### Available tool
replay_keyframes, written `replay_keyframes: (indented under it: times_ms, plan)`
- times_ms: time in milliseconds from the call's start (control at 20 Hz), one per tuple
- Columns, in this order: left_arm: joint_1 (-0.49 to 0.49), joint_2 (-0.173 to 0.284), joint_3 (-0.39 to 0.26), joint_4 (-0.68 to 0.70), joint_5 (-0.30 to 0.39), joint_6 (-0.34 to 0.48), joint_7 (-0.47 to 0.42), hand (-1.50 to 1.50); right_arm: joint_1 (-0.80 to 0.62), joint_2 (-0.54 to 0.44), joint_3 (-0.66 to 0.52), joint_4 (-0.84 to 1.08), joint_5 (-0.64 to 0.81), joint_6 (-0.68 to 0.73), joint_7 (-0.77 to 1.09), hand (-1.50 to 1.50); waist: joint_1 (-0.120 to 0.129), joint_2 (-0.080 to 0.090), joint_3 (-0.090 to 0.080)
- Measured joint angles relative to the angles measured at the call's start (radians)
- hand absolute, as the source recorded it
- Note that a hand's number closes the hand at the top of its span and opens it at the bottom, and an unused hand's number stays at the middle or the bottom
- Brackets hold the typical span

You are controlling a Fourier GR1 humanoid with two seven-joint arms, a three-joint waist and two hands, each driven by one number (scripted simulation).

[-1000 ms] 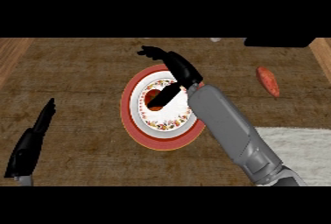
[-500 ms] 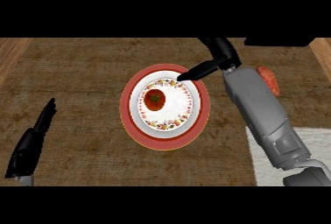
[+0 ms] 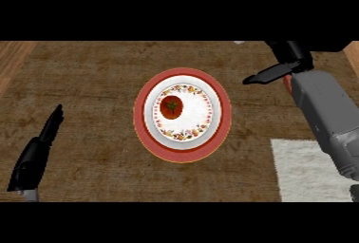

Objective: Pick the tomato from the placemat and place it in the plate

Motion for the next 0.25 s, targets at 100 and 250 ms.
replay_keyframes:
  times_ms: [100, 250]
  plan:
    - [-0.004, -0.001, -0.001, 0.008, -0.003, 0.000, -0.007, 0.00, -0.012, -0.037, -0.009, 0.036, 0.006, 0.033, -0.035, -1.50, 0.004, 0.002, 0.000]
    - [-0.015, 0.003, 0.001, 0.004, 0.004, -0.013, 0.002, 0.00, -0.025, -0.067, -0.012, 0.085, 0.021, 0.056, -0.076, -1.50, 0.011, 0.005, 0.001]
